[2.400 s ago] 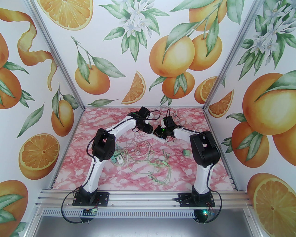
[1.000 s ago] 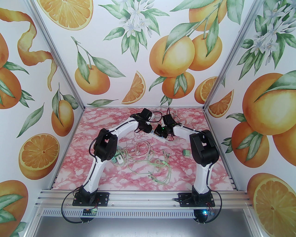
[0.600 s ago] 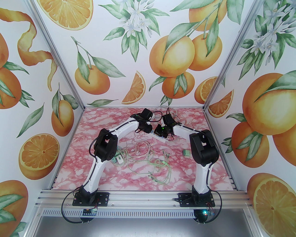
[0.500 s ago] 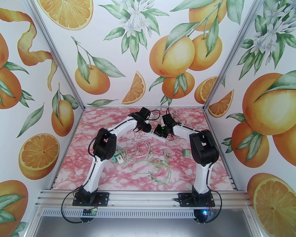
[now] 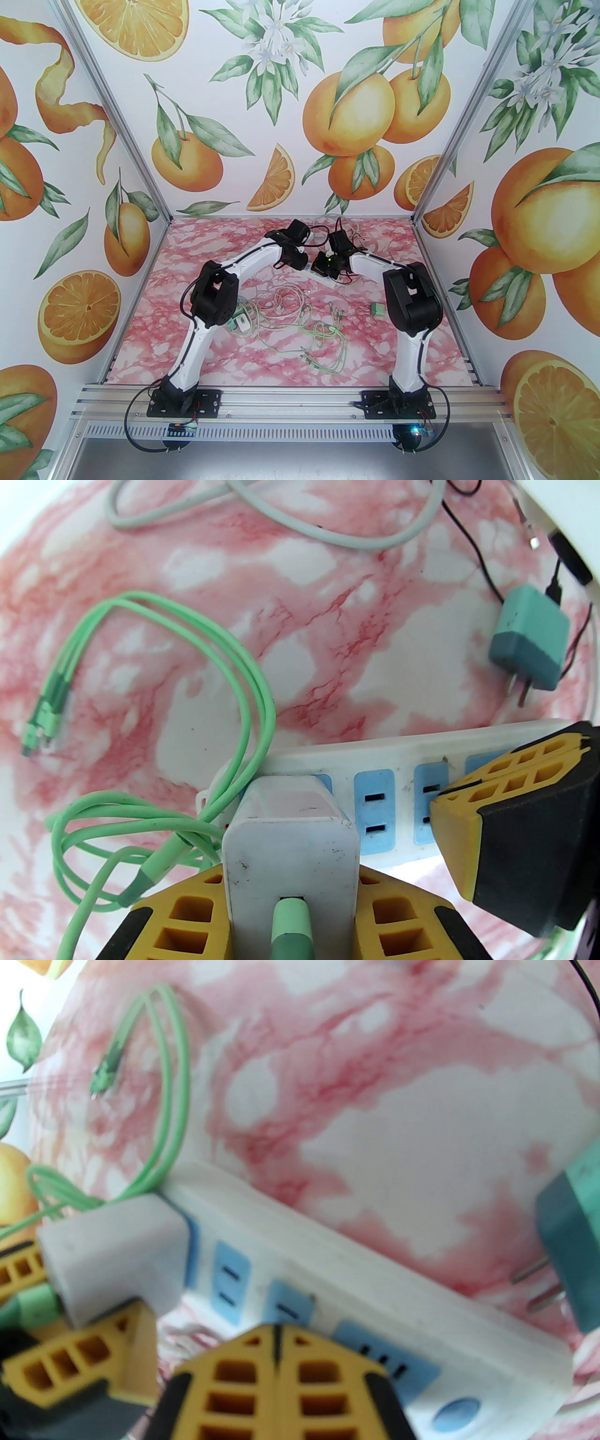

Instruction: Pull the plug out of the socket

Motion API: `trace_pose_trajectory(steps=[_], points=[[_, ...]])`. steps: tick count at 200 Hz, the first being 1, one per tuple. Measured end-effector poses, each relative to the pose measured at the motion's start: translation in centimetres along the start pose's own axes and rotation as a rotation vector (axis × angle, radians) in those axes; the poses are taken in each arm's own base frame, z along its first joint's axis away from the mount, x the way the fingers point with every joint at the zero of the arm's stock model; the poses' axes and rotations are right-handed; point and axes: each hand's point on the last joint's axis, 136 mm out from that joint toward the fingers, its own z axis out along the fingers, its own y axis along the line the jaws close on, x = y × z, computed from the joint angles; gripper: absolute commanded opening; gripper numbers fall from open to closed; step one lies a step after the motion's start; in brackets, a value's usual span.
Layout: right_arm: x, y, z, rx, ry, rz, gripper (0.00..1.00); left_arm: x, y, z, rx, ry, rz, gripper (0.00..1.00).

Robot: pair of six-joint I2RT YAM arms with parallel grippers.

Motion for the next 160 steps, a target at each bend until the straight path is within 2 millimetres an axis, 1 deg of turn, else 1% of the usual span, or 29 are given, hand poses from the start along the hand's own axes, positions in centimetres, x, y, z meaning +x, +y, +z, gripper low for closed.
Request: trace_pose_trajectory(steps=[43, 82, 98, 114, 160], points=[[0.0, 0.0, 0.0, 0.001, 0.001, -0.003, 0.0, -0.1, 0.4, 0.0, 0.011, 0.0, -0.026, 0.2], [0.0, 0.0, 0.0, 0.001, 0.001, -0.01, 0.0, -0.5, 1.1, -0.6, 0.137, 0.004, -0.148, 0.2], [0.0, 0.0, 0.0, 0.001, 0.0, -0.011, 0.0, -0.7, 1.4, -0.9, 0.162, 0.001, -0.164, 0.2], [0.0, 0.0, 0.0, 0.001, 0.0, -0.011, 0.0, -0.9, 1.8, -1.3, 0.142, -0.006, -0.161, 0.2], [0.0, 0.0, 0.0, 0.001, 0.001, -0.011, 0.0, -1.5, 3.8, -2.9, 0.029, -0.034, -0.138, 0.19]])
